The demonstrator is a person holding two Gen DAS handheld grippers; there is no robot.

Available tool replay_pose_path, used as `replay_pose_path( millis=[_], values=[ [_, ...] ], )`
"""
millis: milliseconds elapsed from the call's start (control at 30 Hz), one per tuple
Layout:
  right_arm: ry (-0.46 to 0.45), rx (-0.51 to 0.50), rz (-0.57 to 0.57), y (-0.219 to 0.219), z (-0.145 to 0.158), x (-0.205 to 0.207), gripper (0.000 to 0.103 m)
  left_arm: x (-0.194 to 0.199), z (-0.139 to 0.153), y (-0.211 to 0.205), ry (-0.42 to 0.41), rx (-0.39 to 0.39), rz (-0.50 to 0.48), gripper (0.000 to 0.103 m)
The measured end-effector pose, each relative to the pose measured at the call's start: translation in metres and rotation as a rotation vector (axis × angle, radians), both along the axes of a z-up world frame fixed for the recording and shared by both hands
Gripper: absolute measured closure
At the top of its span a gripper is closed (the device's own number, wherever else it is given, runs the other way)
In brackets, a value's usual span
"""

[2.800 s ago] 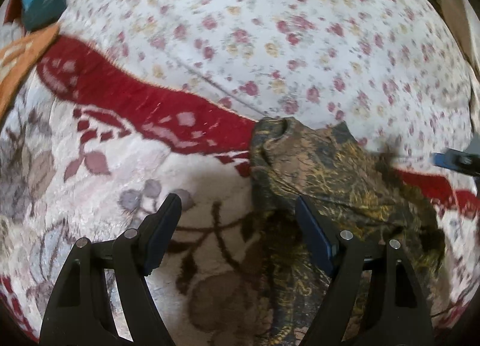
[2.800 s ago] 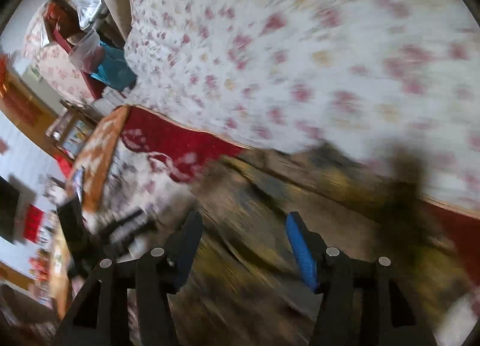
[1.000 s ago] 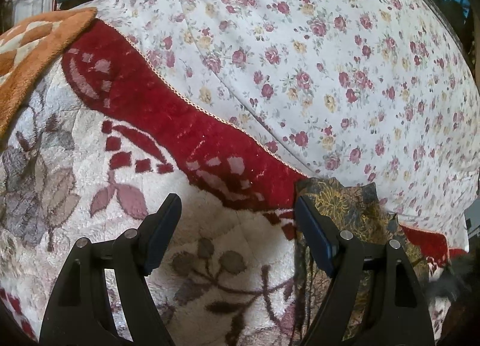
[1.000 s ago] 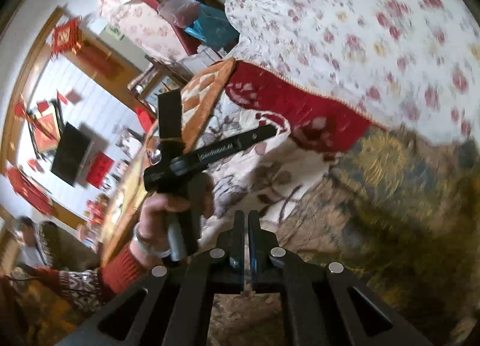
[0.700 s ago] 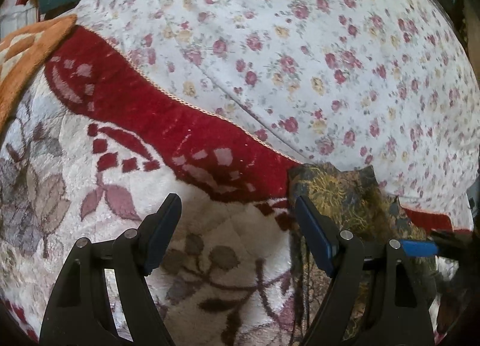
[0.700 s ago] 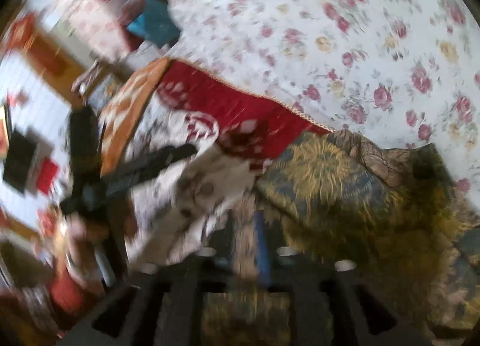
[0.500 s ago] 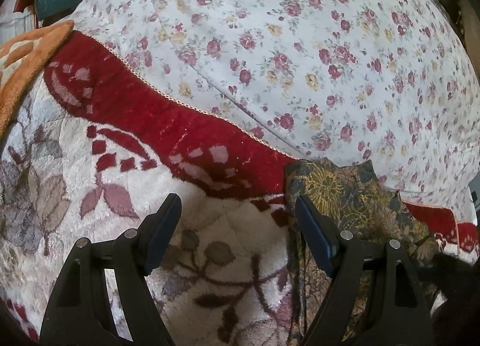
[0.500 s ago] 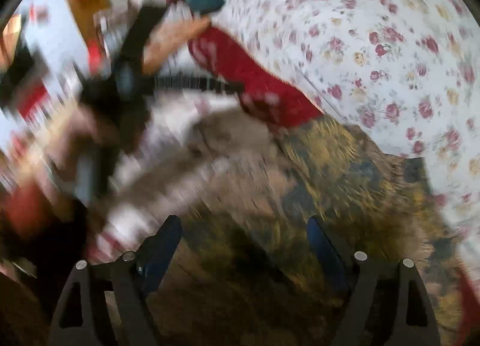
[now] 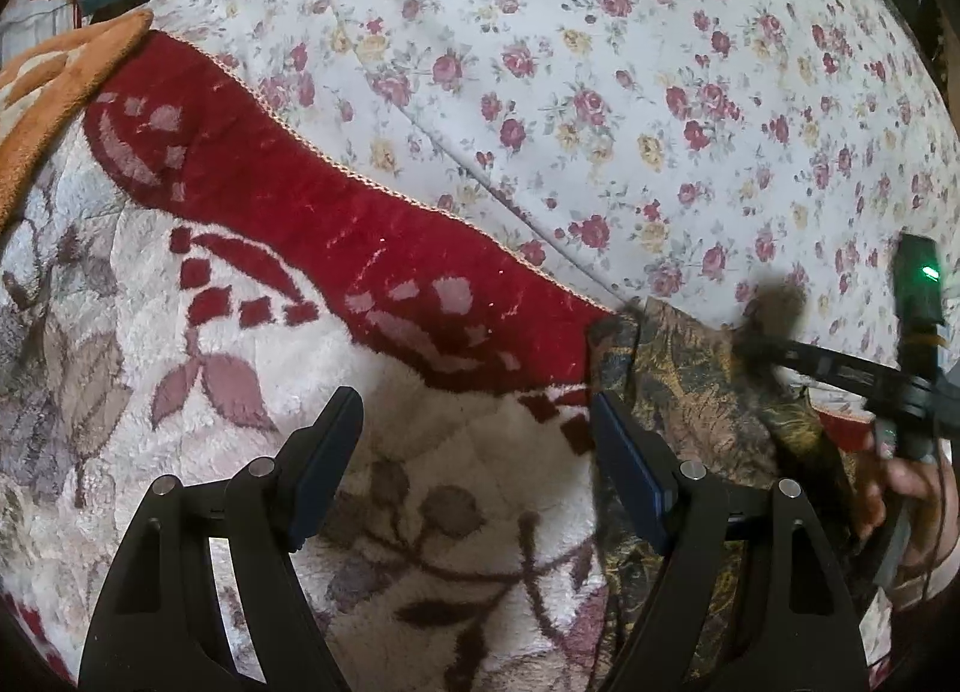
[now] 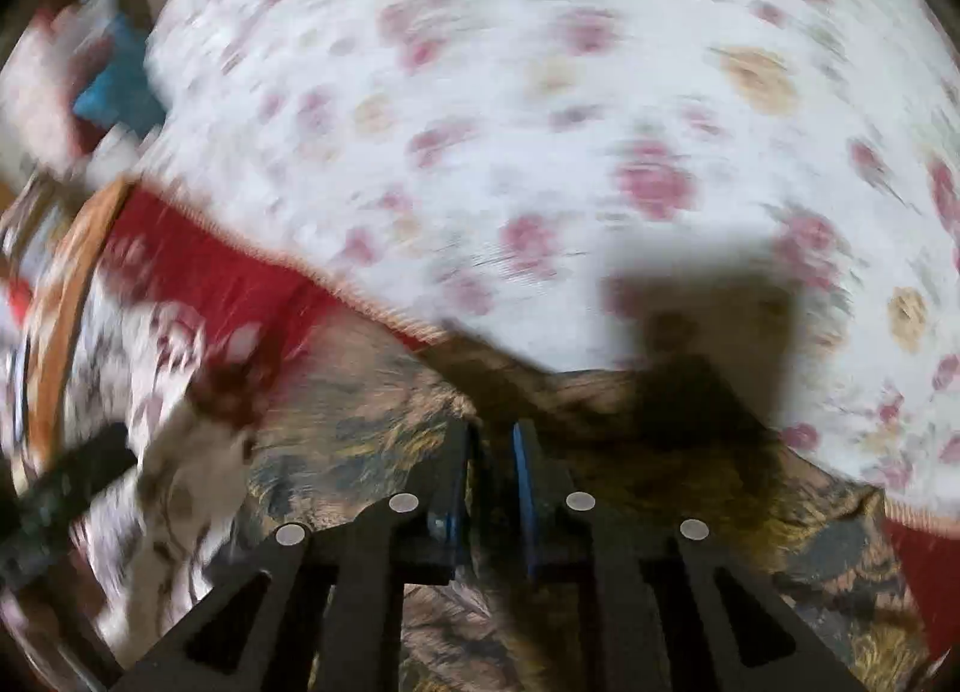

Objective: Fold small clothes

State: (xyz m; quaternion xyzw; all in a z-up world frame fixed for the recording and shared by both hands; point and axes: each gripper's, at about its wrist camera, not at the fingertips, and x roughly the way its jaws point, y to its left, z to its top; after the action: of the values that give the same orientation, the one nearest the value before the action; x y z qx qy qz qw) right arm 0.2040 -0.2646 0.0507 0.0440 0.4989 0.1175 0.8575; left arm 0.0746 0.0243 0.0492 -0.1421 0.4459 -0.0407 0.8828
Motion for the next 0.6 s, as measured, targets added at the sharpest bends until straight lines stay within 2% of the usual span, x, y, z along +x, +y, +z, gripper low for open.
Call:
replay_pose_path(
  millis=[33,67,133,267,333,400,533,600],
  values=[
    [-0.022,0.019,0.011,-0.006,0.007,-0.011,0.075,0.000,0.001,-0.002,-0.004,-0.003,-0.011,0.024],
    [-0.039,0.024,0.019,-0.013,0.017,-0.030,0.055,-0.001,0.001,-0.005,-0.007,-0.004,-0.020,0.024],
    [-0.065,0.020,0.016,-0.028,0.030,-0.062,0.041,-0.002,0.003,-0.016,-0.022,-0.002,-0.056,0.024],
    [-0.109,0.020,-0.051,-0.078,0.052,-0.140,0.038,0.000,0.006,-0.040,-0.056,-0.050,-0.143,0.024],
    [-0.109,0.013,-0.094,-0.101,0.050,-0.169,0.032,0.008,0.005,-0.056,-0.079,0.002,-0.169,0.024],
    [-0.101,-0.016,-0.127,-0.119,0.046,-0.194,0.032,0.018,0.002,-0.073,-0.083,0.042,-0.206,0.024],
    [-0.123,-0.084,-0.153,-0.144,0.039,-0.228,0.027,0.040,-0.021,-0.093,-0.017,0.063,-0.271,0.025],
    [-0.112,-0.096,-0.149,-0.155,0.033,-0.240,0.026,0.046,-0.032,-0.094,0.014,0.059,-0.277,0.033]
  ],
)
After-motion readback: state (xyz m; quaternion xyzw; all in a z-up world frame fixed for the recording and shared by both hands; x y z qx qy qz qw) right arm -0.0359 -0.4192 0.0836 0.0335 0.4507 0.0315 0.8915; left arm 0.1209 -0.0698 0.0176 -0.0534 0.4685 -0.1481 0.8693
